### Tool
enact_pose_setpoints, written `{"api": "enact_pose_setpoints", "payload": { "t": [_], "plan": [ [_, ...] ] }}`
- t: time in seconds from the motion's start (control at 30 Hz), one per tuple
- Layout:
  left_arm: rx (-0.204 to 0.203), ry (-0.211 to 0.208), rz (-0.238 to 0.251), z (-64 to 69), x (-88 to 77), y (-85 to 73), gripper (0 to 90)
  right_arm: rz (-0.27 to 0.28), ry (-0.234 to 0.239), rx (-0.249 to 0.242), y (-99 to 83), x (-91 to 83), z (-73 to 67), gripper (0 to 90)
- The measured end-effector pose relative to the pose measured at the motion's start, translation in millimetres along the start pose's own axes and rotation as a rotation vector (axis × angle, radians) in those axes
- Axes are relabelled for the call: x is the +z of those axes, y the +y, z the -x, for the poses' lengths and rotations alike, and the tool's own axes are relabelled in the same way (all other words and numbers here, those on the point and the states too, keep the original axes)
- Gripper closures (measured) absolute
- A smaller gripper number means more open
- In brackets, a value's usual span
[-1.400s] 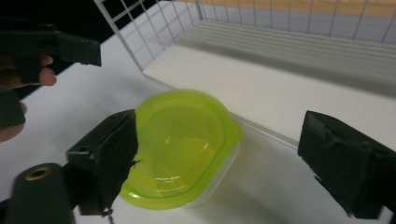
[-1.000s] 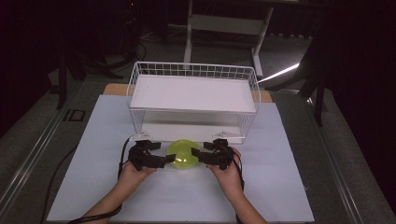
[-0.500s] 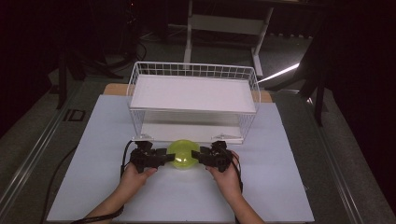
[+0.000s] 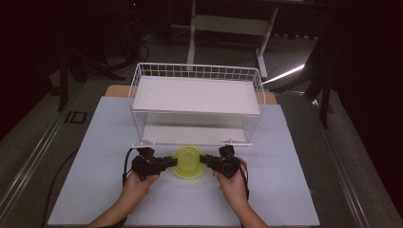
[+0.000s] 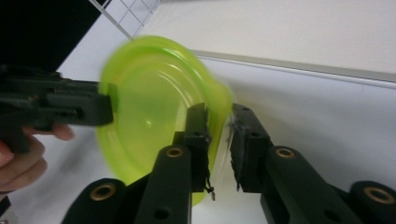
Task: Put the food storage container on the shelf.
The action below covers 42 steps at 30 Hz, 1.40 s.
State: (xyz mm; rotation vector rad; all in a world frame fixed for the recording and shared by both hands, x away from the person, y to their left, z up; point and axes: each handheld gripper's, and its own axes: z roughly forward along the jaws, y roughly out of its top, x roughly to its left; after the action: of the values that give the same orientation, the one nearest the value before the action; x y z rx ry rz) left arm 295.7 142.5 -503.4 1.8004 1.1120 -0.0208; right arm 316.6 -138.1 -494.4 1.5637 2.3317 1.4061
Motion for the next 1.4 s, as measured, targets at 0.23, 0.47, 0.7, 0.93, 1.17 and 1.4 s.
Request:
{"api": "enact_pose_setpoints", "payload": {
  "t": [0.23,0.47,0.7,0.93,1.17,1.4],
  "plan": [
    [0.018,0.031,-0.013,7.7,0.4,7.5,82.6,0.013,-0.057,-0.049,-0.1,-5.7,-6.7,79.3],
    [0.031,0.038,0.028,7.6,6.2,20.3,82.5,0.052,-0.096,-0.067,10.1,-10.0,-7.6,79.3],
    [0.057,0.028,0.116,5.3,12.3,35.2,82.4,0.1,-0.11,-0.048,26.7,-13.8,-1.2,79.3],
    [0.066,0.03,0.132,-5.5,24.8,38.0,82.4,0.12,-0.129,-0.025,30.9,-6.6,7.2,79.2],
    [0.056,0.035,0.142,-12.1,33.9,43.1,82.3,0.129,-0.149,-0.021,34.5,0.7,14.9,79.3],
    [0.045,0.053,0.15,-21.8,40.4,45.6,82.0,0.128,-0.173,-0.029,41.0,10.4,17.4,79.2]
  ]
}}
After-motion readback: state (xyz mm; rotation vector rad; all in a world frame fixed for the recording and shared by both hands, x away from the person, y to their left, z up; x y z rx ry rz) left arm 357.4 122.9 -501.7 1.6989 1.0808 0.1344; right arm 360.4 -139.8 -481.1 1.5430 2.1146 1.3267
